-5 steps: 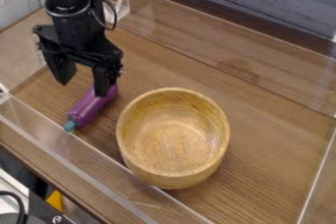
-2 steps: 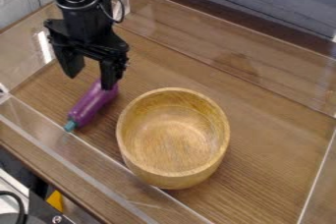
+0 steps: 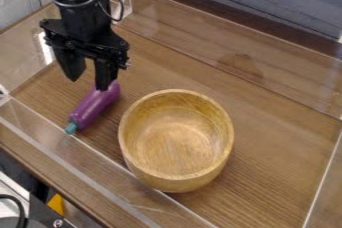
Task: Remove the purple eggplant from inside the brown bowl and put it on the table
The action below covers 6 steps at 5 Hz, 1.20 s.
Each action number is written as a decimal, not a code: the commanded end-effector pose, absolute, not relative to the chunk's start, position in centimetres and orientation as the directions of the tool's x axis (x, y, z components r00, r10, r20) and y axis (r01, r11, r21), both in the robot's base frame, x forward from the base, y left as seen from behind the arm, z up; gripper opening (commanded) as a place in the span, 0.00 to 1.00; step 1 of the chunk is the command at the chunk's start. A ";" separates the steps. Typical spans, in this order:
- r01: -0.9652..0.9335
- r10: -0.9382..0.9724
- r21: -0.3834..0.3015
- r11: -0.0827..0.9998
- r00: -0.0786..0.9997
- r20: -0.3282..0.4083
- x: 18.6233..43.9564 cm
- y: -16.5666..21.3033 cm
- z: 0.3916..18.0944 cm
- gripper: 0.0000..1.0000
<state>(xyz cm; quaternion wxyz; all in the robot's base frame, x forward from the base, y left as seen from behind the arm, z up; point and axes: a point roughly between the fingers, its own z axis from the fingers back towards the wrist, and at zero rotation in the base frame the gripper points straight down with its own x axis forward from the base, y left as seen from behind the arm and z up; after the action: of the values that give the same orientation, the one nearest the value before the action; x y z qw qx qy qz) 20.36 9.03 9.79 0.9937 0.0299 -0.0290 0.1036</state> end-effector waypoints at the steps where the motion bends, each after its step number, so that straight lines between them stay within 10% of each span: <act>1: -0.211 0.204 0.064 0.975 0.973 0.108 20.9 9.6 11.2 1.00; 6: -0.291 0.287 0.053 0.955 0.955 0.072 21.3 8.9 11.0 1.00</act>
<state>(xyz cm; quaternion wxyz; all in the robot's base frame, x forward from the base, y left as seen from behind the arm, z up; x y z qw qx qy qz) 21.02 8.79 10.10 0.9879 0.0264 -0.0126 0.1520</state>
